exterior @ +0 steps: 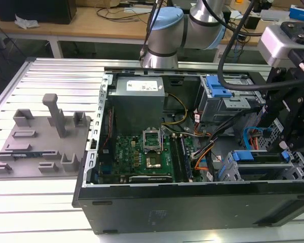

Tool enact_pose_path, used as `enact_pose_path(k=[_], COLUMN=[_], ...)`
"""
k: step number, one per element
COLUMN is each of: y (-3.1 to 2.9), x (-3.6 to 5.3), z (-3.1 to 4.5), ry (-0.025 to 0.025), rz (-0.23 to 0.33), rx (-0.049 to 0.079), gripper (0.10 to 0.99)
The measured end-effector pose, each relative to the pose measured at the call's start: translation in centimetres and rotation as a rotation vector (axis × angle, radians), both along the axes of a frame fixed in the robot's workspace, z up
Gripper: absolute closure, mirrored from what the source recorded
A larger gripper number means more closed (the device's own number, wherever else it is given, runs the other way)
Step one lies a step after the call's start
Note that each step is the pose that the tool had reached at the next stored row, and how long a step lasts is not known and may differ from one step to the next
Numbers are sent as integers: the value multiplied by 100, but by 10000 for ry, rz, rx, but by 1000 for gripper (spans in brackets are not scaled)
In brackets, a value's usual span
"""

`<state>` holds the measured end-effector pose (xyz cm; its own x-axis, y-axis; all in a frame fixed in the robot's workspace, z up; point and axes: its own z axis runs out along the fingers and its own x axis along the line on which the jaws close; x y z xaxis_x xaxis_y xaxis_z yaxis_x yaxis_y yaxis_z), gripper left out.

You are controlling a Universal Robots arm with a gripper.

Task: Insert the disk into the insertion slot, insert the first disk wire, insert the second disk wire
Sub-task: 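Insert the disk into the insertion slot, then insert the first disk wire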

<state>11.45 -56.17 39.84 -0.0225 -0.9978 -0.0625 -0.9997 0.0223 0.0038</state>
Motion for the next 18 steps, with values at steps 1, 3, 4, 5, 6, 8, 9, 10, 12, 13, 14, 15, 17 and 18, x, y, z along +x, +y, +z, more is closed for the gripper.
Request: enact_pose_path(k=[1,3,4,5,6,8,9,10,12,13,14,15,17,18], y=[0,0,0,0,1,2,2,2,3,3,3,3,4,9], x=[0,0,0,0,0,0,0,0,0,0,0,0,0,0], z=[0,0,0,-1,-1,0,-1,0,-1,-1,0,-1,0,-1], ry=[0,0,0,0,0,0,0,0,0,0,0,0,0,1], rz=[0,1,2,3,6,10,12,12,15,16,17,18,19,19], rx=[1,0,0,0,0,0,0,-1,0,0,0,0,-1,-26], gripper=[525,525,525,525,525,525,525,525,525,525,525,525,525,525])
